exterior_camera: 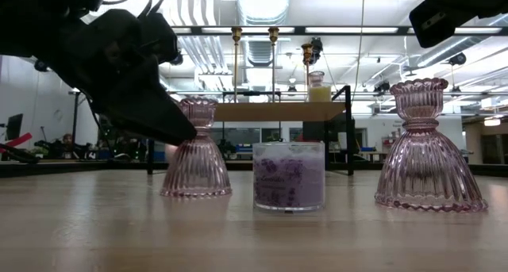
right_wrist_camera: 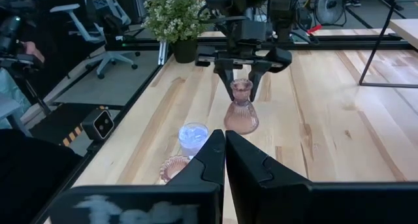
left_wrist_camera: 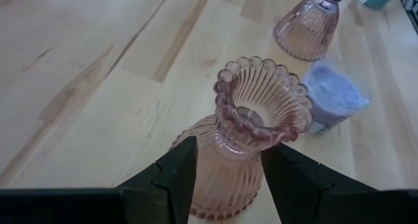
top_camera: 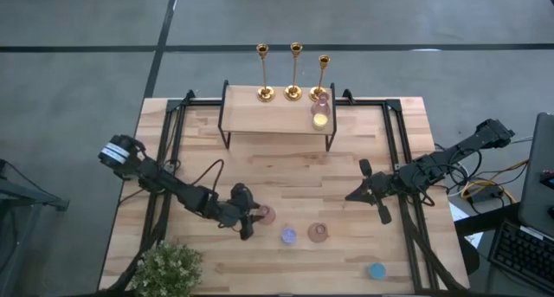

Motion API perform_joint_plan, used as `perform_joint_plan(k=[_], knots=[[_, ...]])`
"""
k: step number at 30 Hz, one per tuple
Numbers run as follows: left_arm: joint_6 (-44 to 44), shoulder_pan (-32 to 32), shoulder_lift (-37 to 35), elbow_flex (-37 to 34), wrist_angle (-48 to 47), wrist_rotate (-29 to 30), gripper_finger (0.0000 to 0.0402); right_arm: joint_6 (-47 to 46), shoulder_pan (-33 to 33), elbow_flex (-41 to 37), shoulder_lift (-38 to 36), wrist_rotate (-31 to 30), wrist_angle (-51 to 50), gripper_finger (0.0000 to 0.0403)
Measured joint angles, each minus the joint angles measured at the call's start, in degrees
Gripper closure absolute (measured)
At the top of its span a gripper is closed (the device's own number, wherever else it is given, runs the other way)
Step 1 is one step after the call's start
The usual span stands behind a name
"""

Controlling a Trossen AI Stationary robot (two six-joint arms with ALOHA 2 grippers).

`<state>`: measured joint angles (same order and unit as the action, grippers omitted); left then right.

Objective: Pick & Place candle stick holders
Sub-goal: Put the left purple candle holder on the shelf aligned with the other purple candle holder

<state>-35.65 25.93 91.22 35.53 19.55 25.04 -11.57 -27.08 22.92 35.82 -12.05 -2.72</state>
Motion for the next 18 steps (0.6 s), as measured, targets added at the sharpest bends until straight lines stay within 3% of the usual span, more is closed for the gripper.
perform_joint_plan(k=[6, 14, 18], knots=[[0.0, 0.0, 0.1, 0.0, 2.0, 0.6, 0.0222, 0.0, 0.0, 0.0, 0.0, 0.0, 0.0, 0.0394], [1.1, 0.0, 0.1, 0.0, 3.2, 2.1, 0.0140, 0.0, 0.0, 0.0, 0.0, 0.0, 0.0, 0.0394], [1.7, 0.0, 0.7, 0.0, 3.3, 3.4, 0.0124, 0.0, 0.0, 0.0, 0.0, 0.0, 0.0, 0.0394]])
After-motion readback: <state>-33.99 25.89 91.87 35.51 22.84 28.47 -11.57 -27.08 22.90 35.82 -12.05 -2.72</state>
